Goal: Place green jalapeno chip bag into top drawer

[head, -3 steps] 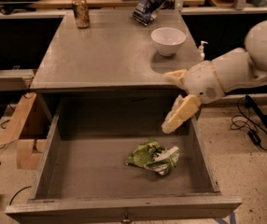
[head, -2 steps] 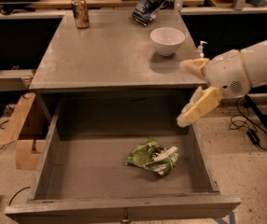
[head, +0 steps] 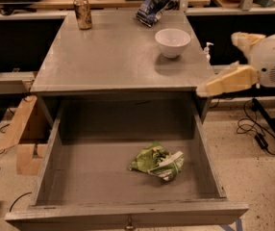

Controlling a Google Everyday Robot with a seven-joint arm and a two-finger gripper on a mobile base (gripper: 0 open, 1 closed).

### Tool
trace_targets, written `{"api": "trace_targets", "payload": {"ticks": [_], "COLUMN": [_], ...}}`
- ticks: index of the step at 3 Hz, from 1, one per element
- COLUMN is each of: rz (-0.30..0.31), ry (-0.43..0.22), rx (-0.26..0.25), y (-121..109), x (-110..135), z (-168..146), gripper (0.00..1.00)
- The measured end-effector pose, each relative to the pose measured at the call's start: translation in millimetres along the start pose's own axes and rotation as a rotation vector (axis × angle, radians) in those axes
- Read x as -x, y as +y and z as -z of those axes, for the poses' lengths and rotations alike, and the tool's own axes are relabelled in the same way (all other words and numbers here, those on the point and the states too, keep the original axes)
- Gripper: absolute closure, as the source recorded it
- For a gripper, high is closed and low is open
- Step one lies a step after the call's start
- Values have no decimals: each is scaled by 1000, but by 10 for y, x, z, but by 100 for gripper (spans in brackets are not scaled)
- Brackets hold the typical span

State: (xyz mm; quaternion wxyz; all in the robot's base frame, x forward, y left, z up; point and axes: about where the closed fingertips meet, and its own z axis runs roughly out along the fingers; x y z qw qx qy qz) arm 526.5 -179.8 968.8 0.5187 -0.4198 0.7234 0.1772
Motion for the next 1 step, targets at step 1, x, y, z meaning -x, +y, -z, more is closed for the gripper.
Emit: {"api": "trace_targets", "payload": {"ticks": [1], "rz": [-39], "ry": [-27], "rx": [-189], "y": [-282], "x": [295], "z": [175], "gripper": [0]}}
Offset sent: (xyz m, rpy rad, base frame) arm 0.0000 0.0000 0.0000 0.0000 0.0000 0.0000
